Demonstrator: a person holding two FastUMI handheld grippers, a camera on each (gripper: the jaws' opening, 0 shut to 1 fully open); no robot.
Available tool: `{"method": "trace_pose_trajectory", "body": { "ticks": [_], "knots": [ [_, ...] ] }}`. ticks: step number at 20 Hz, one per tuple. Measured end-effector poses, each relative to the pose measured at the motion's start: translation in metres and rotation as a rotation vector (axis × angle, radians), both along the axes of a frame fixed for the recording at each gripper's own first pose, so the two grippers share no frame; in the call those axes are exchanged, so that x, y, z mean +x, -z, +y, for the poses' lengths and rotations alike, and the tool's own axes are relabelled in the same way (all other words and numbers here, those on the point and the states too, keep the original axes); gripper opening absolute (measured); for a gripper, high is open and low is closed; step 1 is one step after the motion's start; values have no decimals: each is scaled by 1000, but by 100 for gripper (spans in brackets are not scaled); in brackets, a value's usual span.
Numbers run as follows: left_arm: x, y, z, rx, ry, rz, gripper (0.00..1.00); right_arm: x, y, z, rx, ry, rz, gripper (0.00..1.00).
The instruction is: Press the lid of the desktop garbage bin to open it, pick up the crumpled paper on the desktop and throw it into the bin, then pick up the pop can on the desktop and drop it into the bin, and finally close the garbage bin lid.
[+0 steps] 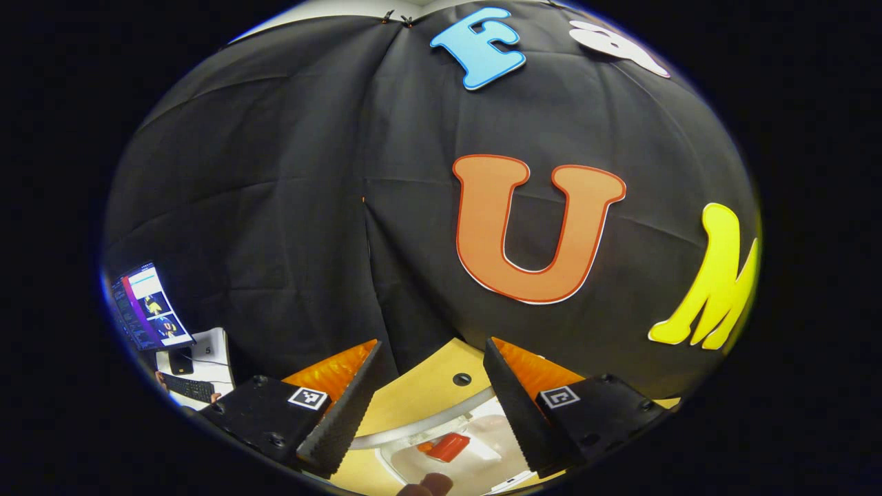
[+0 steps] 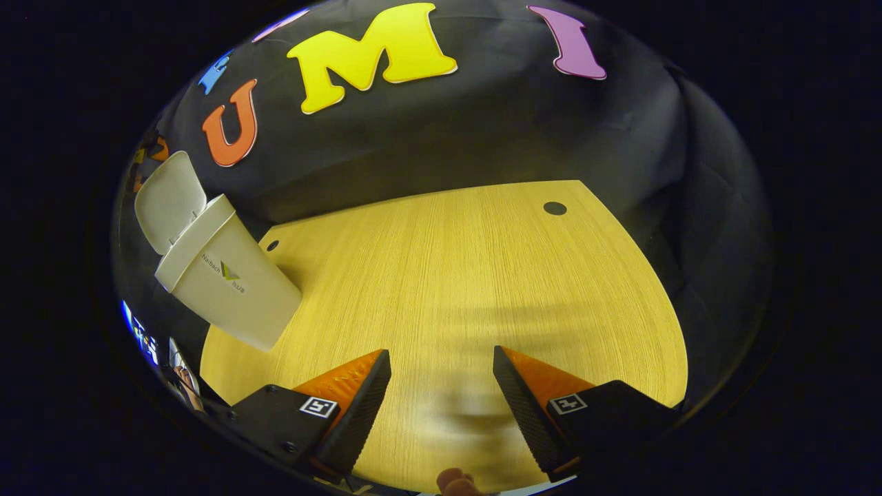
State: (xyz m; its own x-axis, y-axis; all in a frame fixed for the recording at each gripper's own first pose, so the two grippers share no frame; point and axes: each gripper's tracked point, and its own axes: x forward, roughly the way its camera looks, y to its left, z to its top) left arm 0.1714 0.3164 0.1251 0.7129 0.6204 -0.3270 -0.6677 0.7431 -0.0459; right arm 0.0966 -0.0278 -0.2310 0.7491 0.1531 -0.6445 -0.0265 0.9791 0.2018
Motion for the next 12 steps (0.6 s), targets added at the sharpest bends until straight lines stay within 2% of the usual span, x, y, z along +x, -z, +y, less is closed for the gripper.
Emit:
{"method": "trace_pose_trajectory", "body": {
  "ticks": [1,7,9,12],
  "knots": [
    [2,2,-5,1,4,-7,95,0,-4,1,1,-8,-7,96],
    [-4,31,-28,-85,17,-3,96,-11,-7,-9,-61,-59,-39,96],
    [-12,44,-38,-70,23,4,96,-15,-4,-14,-62,-59,-29,96],
    [-14,76,-73,-132,67,-2,94,-20,-2,-23,-69,-63,-27,96]
  ]
}}
